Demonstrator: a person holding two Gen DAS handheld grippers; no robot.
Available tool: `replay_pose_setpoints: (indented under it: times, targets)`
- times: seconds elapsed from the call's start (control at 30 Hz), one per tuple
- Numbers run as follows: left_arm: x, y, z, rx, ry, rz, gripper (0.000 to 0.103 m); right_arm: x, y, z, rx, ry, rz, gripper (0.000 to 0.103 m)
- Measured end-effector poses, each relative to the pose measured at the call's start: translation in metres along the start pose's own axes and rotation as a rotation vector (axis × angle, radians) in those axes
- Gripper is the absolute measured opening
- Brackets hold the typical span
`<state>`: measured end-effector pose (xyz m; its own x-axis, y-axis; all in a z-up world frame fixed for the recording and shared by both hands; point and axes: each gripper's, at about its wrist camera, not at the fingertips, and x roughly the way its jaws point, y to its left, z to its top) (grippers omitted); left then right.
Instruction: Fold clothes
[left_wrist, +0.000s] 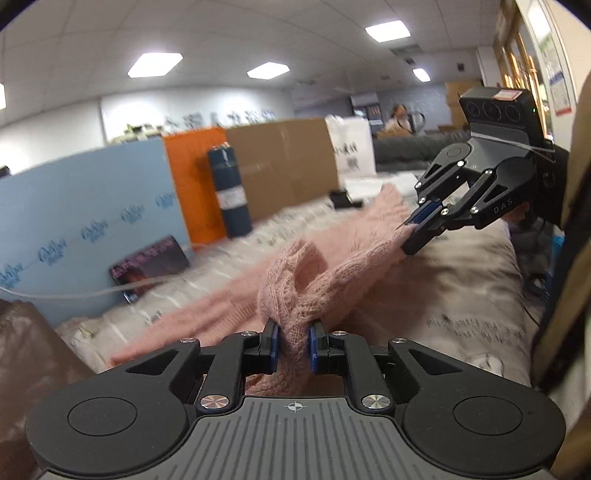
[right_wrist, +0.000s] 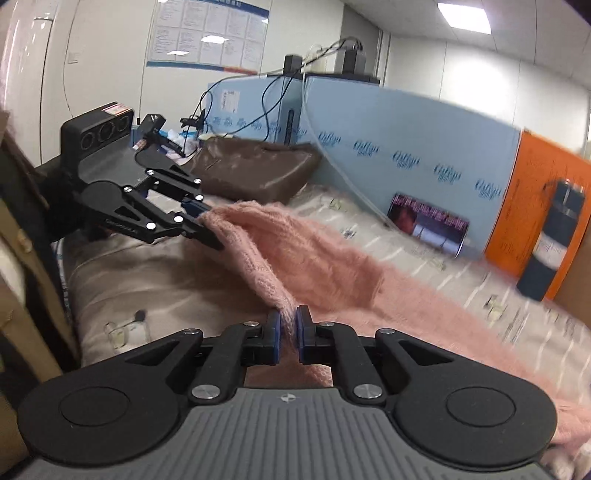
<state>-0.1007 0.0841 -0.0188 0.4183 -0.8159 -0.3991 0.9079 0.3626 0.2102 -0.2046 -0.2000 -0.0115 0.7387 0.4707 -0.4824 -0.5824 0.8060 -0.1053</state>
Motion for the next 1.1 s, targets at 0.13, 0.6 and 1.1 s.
replay_pose_setpoints:
  times: [0.13,0.6,1.1]
  targets:
    - [0.007,-0.003,-0.007,0.009,0.095,-0.039,0.020,-0.001,0.003,-0.017,0.112,0.004,0.043,0.010]
    - [-0.023,0.032,-0.012,-0.337,-0.092,0.033,0.086,-0.103,-0.116,-0.097,0.954,-0.273,-0.797,0.071]
    - [0.008,0.076,-0.021,-0.458,0.072,0.424,0.086,-0.087,-0.115,-0.085,0.826,-0.095,-1.034,0.006]
